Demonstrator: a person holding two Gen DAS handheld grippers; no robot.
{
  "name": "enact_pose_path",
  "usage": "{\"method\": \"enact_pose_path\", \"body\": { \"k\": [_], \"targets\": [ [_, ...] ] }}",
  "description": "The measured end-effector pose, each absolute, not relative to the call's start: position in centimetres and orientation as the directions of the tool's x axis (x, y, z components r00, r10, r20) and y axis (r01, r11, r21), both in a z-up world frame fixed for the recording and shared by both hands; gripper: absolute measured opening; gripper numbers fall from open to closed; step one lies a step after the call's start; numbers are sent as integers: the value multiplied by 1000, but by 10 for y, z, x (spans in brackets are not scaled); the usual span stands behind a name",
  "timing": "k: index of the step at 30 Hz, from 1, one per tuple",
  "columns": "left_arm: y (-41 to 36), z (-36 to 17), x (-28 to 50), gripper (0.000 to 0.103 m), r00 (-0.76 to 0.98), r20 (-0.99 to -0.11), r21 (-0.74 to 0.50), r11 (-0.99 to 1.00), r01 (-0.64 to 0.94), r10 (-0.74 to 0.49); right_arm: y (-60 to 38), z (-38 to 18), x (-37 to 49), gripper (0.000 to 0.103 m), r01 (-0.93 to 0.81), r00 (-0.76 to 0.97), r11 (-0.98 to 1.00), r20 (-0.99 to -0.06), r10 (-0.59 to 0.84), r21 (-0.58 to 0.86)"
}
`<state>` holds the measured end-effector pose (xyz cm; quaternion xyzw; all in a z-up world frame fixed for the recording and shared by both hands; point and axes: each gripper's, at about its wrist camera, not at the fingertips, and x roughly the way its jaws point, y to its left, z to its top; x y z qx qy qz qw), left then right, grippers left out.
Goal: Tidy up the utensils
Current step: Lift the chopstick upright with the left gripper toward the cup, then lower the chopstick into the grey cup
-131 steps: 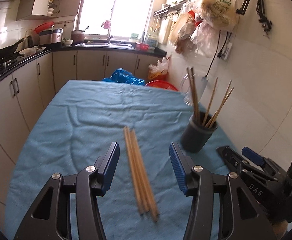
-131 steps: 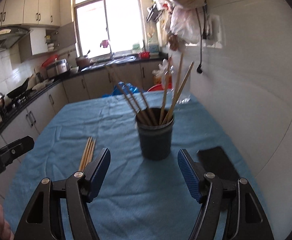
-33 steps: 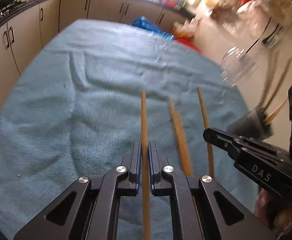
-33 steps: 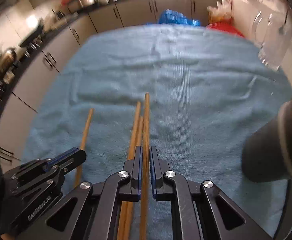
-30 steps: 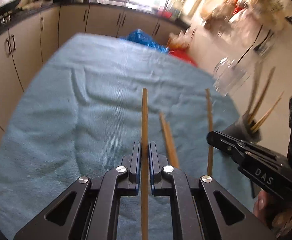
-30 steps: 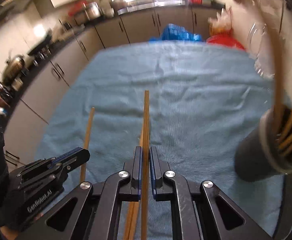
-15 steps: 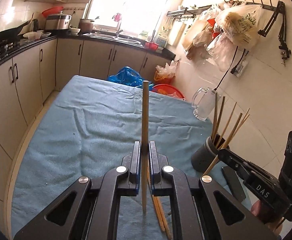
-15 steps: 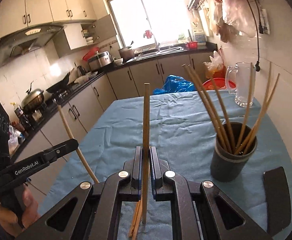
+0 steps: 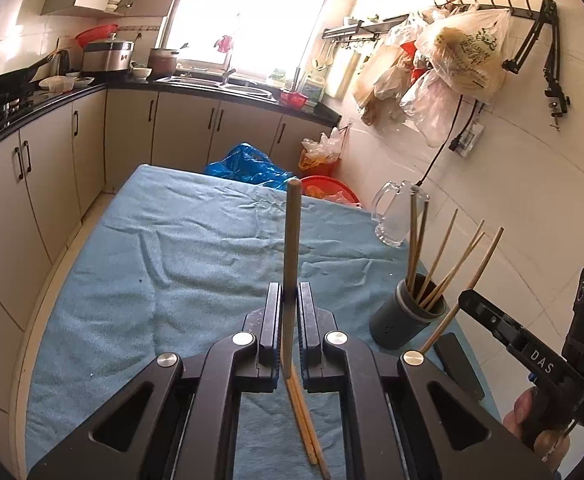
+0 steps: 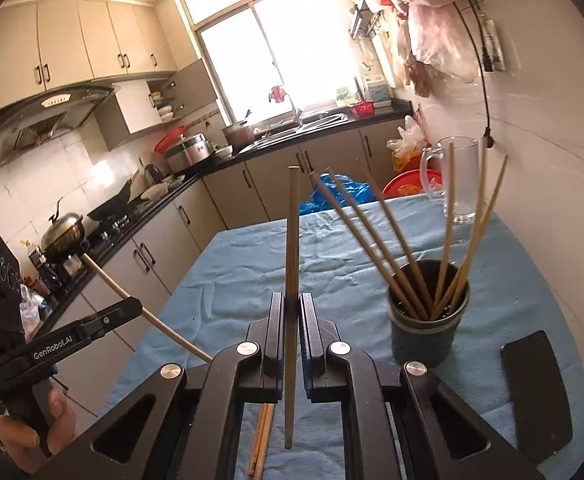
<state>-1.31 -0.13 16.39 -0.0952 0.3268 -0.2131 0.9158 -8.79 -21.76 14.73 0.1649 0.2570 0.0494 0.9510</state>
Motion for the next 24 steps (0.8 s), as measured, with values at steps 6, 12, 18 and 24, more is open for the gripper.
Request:
{"method": "enact_pose_path", "body": {
  "k": [6,12,18,24],
  "targets": [
    [-19,180,-18,7,694,-541,-297,880,372,-476,-241,156,-98,7,28,884,933,-445,144,358],
    [-44,203,-24,7,683,-510,-287,852,437,-522,-274,175,-118,7,83,918,916,-387,83,391],
    [-73,230,-21,7,655,-480,-306,811,498,-584,-306,189,-132,7,134,938,897,-346,23,422],
    [-107,259,-19,7,650,-439,-295,783,548,-620,-329,207,-140,7,161,954,886,-300,-25,436]
  ]
}}
